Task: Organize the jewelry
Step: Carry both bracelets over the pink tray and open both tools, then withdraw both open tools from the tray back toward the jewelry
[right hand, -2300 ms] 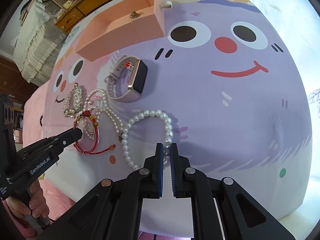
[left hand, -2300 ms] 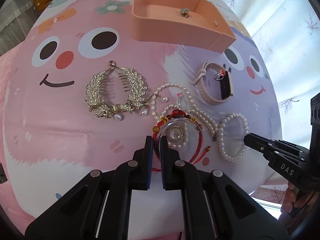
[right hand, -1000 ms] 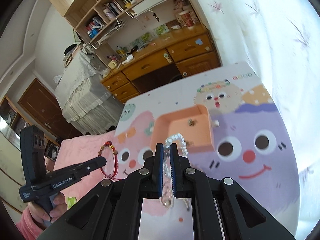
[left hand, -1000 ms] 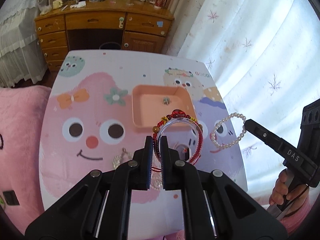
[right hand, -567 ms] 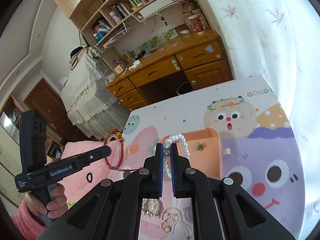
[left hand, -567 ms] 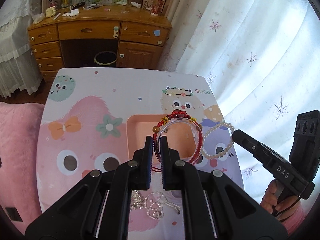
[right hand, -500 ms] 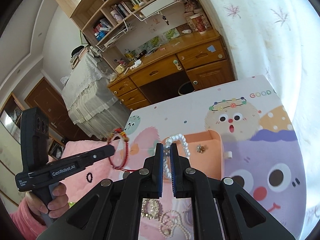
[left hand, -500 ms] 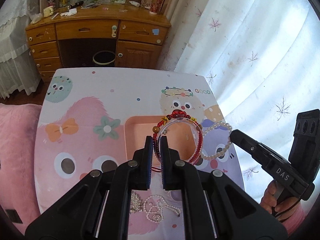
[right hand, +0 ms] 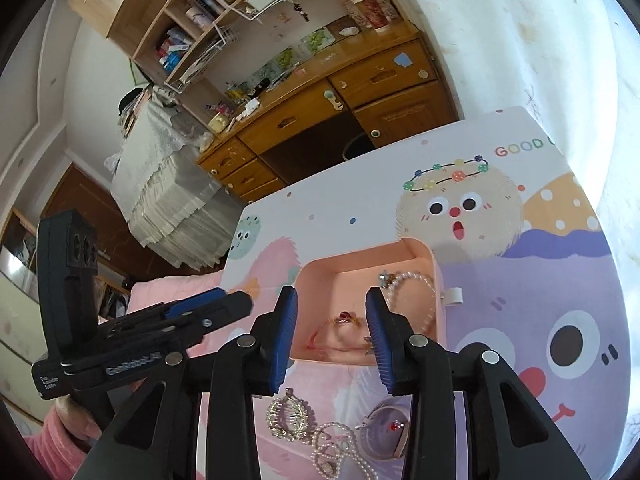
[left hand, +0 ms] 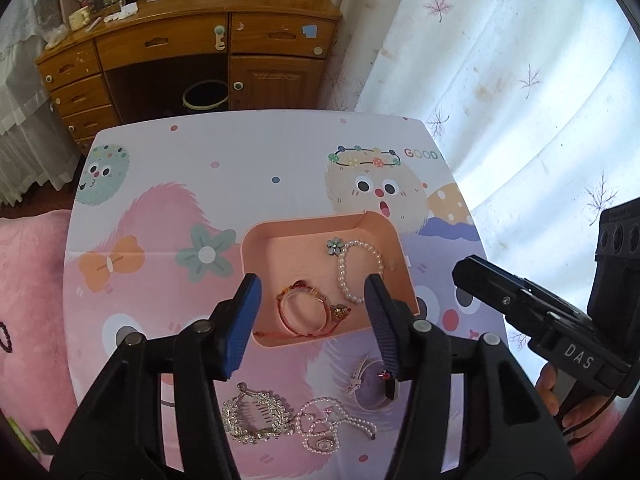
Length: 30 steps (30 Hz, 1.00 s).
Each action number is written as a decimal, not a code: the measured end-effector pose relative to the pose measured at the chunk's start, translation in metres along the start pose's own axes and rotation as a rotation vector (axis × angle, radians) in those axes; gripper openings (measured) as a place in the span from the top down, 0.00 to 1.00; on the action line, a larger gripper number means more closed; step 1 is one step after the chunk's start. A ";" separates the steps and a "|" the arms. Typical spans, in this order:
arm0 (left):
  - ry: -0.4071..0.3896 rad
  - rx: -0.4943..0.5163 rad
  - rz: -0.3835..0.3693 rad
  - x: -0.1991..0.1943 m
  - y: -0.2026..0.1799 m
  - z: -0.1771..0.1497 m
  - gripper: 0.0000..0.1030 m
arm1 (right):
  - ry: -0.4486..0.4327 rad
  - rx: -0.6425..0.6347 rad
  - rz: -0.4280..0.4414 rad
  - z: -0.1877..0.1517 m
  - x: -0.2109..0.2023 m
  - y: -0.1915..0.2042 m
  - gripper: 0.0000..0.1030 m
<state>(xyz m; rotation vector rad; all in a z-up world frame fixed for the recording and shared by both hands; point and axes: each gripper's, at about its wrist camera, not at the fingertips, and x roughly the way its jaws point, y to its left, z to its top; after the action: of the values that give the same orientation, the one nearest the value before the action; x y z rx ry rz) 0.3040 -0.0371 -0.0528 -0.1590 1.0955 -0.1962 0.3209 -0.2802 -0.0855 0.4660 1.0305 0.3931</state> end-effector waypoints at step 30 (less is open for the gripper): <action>0.139 -0.217 0.149 -0.096 0.031 -0.258 0.41 | 0.100 -0.090 -0.132 -0.235 -0.096 0.013 0.17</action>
<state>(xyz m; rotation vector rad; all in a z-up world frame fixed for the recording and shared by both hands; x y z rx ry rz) 0.0336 0.0077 -0.0930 -0.2601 1.2615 0.0469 0.0683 -0.2759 -0.1109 0.2979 1.1288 0.3464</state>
